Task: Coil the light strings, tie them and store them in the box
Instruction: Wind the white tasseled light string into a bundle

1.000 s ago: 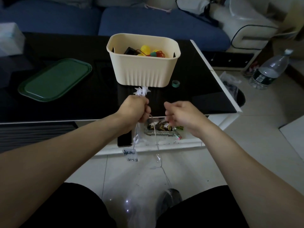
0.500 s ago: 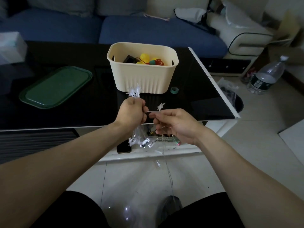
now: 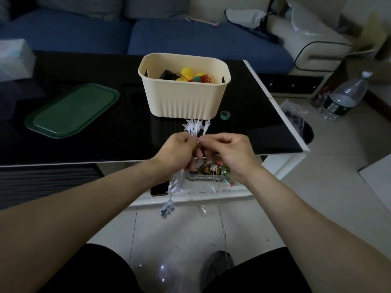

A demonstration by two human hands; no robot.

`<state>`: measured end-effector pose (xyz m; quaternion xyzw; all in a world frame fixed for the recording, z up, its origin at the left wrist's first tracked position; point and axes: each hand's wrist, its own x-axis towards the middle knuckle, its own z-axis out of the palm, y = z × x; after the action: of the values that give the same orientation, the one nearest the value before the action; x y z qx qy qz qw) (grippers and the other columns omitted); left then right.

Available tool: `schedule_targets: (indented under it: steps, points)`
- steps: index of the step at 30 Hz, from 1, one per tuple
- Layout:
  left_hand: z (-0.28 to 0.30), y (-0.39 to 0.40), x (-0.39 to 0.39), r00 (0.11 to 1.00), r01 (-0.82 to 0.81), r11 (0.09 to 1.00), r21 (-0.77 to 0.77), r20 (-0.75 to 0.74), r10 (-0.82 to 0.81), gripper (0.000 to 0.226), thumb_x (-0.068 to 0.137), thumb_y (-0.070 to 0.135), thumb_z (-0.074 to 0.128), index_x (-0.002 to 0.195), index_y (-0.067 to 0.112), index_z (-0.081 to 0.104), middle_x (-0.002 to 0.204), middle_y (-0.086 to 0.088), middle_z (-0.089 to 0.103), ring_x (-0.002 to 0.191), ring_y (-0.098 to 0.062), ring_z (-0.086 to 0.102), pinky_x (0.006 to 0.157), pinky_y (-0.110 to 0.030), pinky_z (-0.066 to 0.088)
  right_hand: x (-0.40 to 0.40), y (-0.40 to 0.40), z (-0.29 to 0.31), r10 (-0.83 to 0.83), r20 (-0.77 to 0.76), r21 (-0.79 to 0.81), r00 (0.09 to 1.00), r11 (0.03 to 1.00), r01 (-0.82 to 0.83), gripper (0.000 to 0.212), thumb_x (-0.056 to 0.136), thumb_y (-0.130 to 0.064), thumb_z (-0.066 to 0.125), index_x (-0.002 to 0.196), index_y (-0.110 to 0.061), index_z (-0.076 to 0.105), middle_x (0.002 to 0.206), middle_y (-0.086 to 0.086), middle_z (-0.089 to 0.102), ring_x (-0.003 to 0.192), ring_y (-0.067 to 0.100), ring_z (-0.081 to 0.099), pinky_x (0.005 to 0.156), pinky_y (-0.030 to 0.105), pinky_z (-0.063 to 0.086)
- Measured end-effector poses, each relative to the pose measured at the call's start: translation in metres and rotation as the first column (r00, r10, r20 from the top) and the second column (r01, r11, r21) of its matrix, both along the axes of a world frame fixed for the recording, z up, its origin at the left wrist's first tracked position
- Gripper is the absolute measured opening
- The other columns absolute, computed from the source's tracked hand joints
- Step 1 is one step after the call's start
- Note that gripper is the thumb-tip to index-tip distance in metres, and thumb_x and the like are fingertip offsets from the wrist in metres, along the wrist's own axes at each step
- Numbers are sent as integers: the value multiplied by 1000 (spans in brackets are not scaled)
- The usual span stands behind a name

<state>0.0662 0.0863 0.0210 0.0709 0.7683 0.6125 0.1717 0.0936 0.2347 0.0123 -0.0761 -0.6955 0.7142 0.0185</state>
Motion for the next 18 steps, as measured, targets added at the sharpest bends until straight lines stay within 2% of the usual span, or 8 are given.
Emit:
schedule_targets:
  steps: [2, 5, 8, 10, 12, 14, 16, 18]
  points:
    - [0, 0, 0, 1000, 17, 1000, -1, -5, -17, 29, 105, 13, 36, 83, 6, 53, 62, -3, 60, 40, -16, 46, 40, -23, 37, -1, -4, 0, -54, -25, 26, 998, 998, 55, 8, 80, -11, 83, 86, -7, 79, 64, 2, 71, 57, 11, 61, 53, 19, 46]
    - [-1, 0, 0, 1000, 12, 1000, 18, 12, -12, 32, 105, 11, 34, 80, 6, 53, 61, -4, 59, 38, -16, 45, 39, -21, 36, -3, -7, -1, -97, -56, 93, 994, 990, 102, 8, 81, -13, 83, 85, -8, 78, 60, -2, 70, 56, 6, 63, 56, 19, 49]
    - [-1, 1, -1, 1000, -2, 1000, 29, 27, 1, 36, 105, 11, 33, 75, 5, 52, 56, -2, 58, 36, -15, 44, 39, -20, 35, -4, -11, -1, -44, -131, 239, 990, 968, 75, 3, 88, -12, 77, 90, -11, 79, 64, 1, 72, 60, 8, 67, 62, 22, 53]
    - [-2, 1, 0, 999, -24, 999, 32, 33, 23, 39, 105, 10, 33, 71, 4, 50, 48, 1, 55, 34, -14, 43, 38, -20, 33, -5, -14, -5, 22, -142, 325, 990, 945, 26, 10, 93, -9, 70, 98, -11, 78, 64, 4, 71, 63, 15, 70, 68, 31, 59]
    - [-4, 1, -2, 996, -84, 996, 32, 23, 83, 42, 104, 8, 35, 64, 4, 48, 44, -2, 51, 33, -15, 43, 39, -21, 33, -8, -16, -9, 78, -139, 438, 987, 899, -9, 19, 94, -11, 64, 109, -15, 76, 76, 5, 71, 70, 19, 72, 76, 37, 60]
    - [-6, -1, -5, 988, -156, 988, 6, -15, 156, 40, 101, 8, 38, 63, 5, 49, 46, -8, 49, 36, -17, 45, 42, -25, 36, -8, -18, -9, 158, -110, 517, 981, 853, -79, 29, 96, -15, 60, 123, -22, 70, 95, 9, 68, 78, 15, 71, 81, 36, 60]
    - [-5, -3, -5, 980, -196, 981, 10, -34, 196, 35, 101, 9, 39, 70, 4, 54, 46, -6, 51, 36, -16, 48, 42, -25, 39, -4, -22, -5, 233, -71, 468, 970, 867, -174, 35, 100, -14, 59, 135, -20, 60, 97, 7, 65, 71, 6, 69, 71, 25, 56]
    - [-2, -2, -5, 972, -229, 973, 35, -36, 230, 30, 103, 12, 40, 80, 4, 58, 50, -2, 54, 36, -10, 51, 38, -23, 41, 1, -26, -1, 230, -64, 397, 971, 899, -187, 44, 99, -17, 63, 140, -15, 49, 89, 0, 64, 67, 7, 67, 67, 25, 55]
